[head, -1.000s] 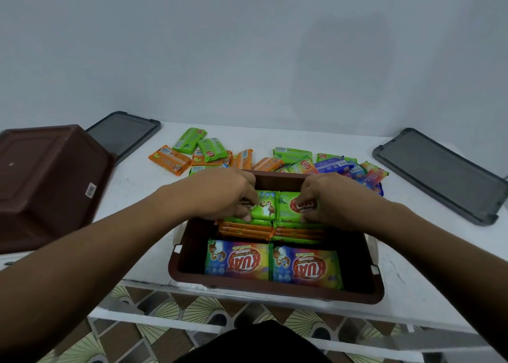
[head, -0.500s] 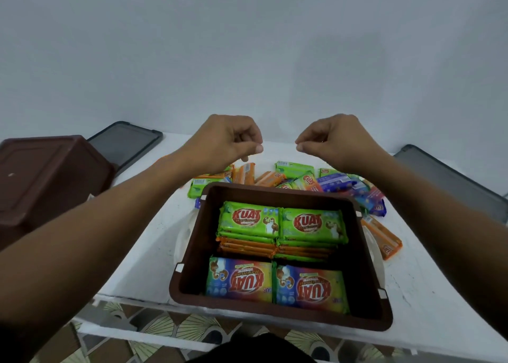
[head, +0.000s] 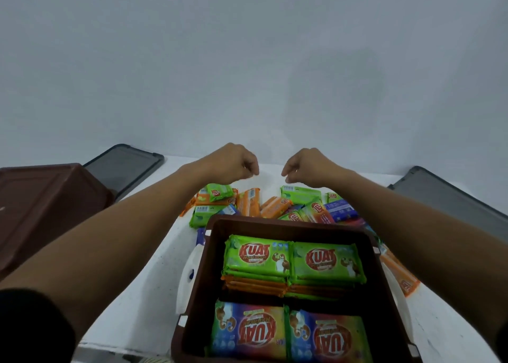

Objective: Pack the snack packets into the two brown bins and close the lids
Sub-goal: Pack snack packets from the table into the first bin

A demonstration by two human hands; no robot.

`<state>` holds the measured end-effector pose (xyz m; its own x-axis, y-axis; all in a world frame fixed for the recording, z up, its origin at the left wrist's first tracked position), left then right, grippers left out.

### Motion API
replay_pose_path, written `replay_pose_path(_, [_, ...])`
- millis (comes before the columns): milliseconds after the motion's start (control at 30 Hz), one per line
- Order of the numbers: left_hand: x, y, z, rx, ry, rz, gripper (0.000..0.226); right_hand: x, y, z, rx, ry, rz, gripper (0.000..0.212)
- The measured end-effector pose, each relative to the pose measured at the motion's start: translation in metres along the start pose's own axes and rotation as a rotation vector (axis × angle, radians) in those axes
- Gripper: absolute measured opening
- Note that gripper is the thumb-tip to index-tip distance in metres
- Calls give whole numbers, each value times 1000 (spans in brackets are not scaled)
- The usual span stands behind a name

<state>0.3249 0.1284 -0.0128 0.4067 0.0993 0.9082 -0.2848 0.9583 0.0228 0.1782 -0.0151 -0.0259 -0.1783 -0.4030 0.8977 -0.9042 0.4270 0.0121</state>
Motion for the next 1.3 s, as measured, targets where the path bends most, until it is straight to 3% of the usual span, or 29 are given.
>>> replay_pose_path(167, [-50,-14,-14,-45,-403,-331,54,-44,-13,-6,136,298,-377,51])
replay_pose_path(367, [-71,-14,-9,-229,-672,-375,48,-71,-15,-12,168,361,-638,57])
replay_pose_path(500, [-66,-13,-7,-261,-719,-332,40,-72,-16,-12,184,389,-662,58])
replay_pose_path(600, [-58,-11,-6,-278,-735,-251,21,-66,-14,-17,194,411,-629,59])
replay_pose_path(767, [-42,-4,-11,-259,-721,-202,8,-52,-5,-30,283,321,-469,28])
replay_pose_path(967, [-17,19,-2,-181,-454,-209,26,-14,8,-34,240,287,-344,22])
replay_pose_path(1167, [8,39,26,-112,34,-196,17,25,34,-29,115,-14,-259,14])
replay_pose_path(1300, [18,56,44,-74,262,-315,17,37,57,-37,87,-160,-270,18])
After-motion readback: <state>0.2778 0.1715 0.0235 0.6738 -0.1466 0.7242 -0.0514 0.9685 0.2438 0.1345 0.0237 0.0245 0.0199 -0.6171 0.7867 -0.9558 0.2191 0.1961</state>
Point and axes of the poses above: each hand's wrist, its own y-axis away from the middle knuckle, its own x-axis out of the back of the hand, z = x × y, the point moved 4 cm from there along -y, towards the middle knuckle, and after that the axes turned 5 degrees about x, right-handed, at the moved point
